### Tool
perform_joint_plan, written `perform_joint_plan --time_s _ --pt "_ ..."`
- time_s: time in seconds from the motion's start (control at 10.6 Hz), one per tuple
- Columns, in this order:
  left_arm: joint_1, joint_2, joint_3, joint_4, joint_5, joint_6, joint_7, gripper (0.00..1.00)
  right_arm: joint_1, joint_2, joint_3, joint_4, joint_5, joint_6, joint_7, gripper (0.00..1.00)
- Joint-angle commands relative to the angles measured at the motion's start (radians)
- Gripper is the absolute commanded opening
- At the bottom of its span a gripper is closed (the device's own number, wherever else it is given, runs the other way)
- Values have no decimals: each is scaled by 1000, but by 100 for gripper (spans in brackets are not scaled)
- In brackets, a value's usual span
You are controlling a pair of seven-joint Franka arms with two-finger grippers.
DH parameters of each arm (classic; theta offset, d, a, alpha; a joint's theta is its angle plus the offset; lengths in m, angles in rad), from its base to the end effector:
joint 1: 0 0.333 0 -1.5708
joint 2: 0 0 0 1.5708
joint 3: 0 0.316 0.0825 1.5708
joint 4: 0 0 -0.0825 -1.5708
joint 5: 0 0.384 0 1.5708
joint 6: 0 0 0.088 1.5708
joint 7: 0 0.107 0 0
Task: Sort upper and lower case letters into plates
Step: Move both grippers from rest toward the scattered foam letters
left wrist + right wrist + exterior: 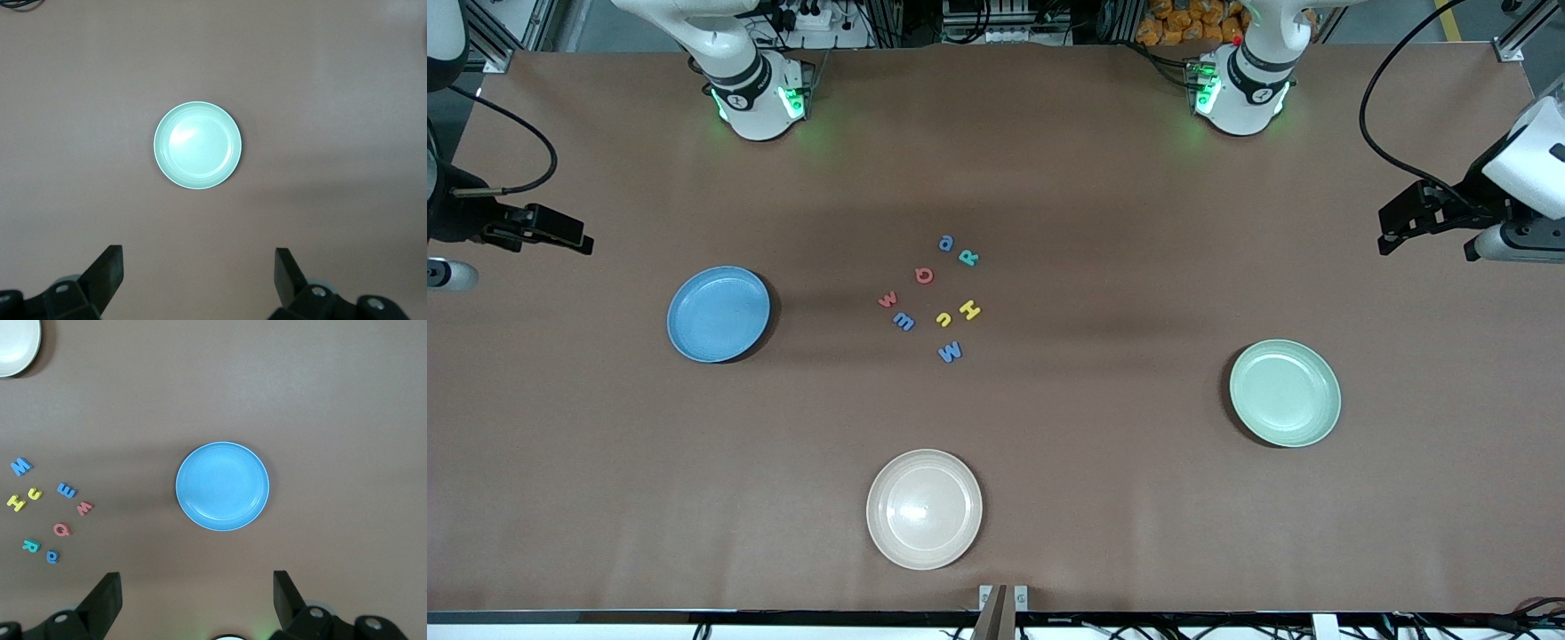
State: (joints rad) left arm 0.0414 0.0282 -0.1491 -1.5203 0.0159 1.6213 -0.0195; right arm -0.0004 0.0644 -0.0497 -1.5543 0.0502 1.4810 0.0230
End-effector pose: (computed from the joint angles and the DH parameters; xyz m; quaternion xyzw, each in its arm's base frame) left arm 0.5659 -0.0582 0.6375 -0.9983 0.0441 -0.0368 0.0035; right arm 0.5623 -0.0216 0.5892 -0.9967 0.0360 0.0684 0.0244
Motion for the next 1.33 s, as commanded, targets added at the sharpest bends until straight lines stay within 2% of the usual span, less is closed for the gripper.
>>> perform_joint_plan --time_s 0.0,0.47,0.76,0.85,0.95,1.04,1.23 --pt "9 -13 -4 3 -24 -8 7 100 -12 6 10 13 13 -13 14 100" --pt "0 2 -7 0 -25 -6 10 100 -9 11 10 -10 11 -22 17 100" --pt "-76 35 -23 -1 -24 25 -7 100 20 49 13 -18 22 -10 137 100" --pt "-80 44 -24 0 -25 26 -8 100 31 76 11 -18 89 1 171 100" --pt "-83 47 -39 -1 -27 32 -8 100 46 104 13 -18 138 24 219 100" --pt "-89 62 -58 -4 -34 49 -8 100 90 136 21 -30 141 45 289 100" --pt "-133 94 -73 -17 -36 89 -14 100 164 169 40 -148 143 215 446 100"
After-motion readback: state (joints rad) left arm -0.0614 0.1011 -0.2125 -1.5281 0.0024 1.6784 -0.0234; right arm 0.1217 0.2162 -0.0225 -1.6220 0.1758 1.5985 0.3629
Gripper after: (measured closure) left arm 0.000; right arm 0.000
